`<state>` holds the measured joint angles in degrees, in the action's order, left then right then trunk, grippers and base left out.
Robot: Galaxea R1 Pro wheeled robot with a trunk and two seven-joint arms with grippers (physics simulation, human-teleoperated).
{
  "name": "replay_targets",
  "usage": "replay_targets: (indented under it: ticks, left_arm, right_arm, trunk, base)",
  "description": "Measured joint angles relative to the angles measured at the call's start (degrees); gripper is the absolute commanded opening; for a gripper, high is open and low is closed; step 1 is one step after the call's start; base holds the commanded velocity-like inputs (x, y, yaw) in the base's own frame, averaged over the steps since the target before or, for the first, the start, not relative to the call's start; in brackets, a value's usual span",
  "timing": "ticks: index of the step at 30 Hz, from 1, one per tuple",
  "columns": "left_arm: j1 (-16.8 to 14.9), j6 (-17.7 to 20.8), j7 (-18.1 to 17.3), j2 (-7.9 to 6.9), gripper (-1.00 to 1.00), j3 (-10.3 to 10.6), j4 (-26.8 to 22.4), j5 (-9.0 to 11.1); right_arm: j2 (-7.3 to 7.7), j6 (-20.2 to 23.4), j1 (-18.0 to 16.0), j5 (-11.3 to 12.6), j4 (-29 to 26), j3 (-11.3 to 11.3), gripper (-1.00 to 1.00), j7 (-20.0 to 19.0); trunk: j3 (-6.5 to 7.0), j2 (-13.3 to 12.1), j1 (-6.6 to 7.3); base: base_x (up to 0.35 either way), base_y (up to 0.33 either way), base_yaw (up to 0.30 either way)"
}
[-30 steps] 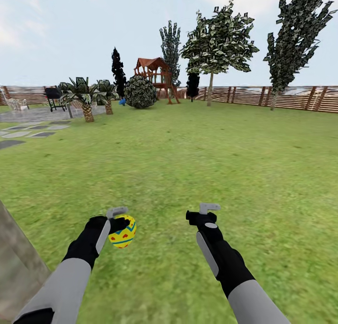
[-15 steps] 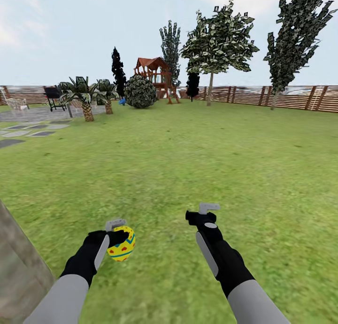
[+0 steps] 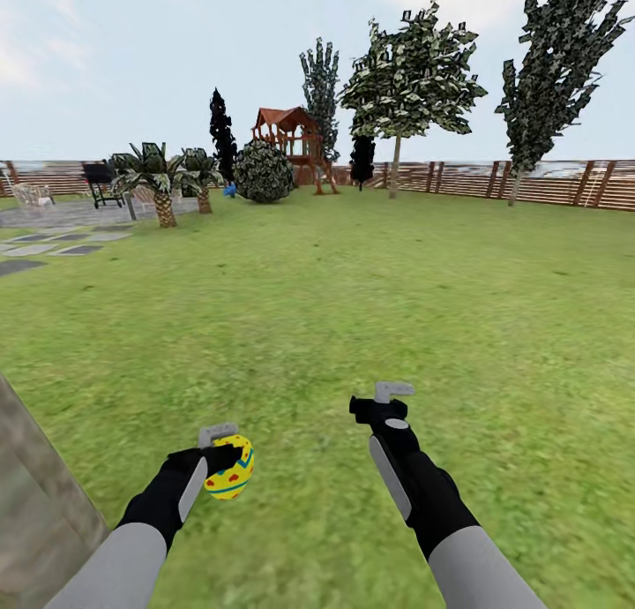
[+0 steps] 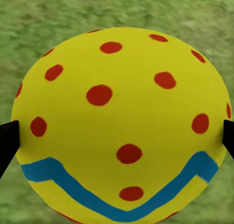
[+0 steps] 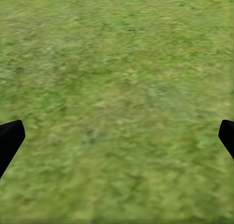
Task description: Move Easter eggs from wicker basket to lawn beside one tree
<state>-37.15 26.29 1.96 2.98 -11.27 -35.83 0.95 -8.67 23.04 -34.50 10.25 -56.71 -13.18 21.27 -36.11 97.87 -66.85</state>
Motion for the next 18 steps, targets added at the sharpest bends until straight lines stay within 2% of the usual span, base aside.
replay_targets:
  ticks: [18]
  left_arm:
    - [0.0,-0.32,0.2,-0.04,-1.0,0.01,0.32,0.0]
  right_arm:
    - [0.02,0.0,-0.03,0.04,0.0,0.05,1.0,0.0]
  trunk:
    - [-3.23,7.22,-3.96]
  base:
    - [0.0,0.0,0.0]
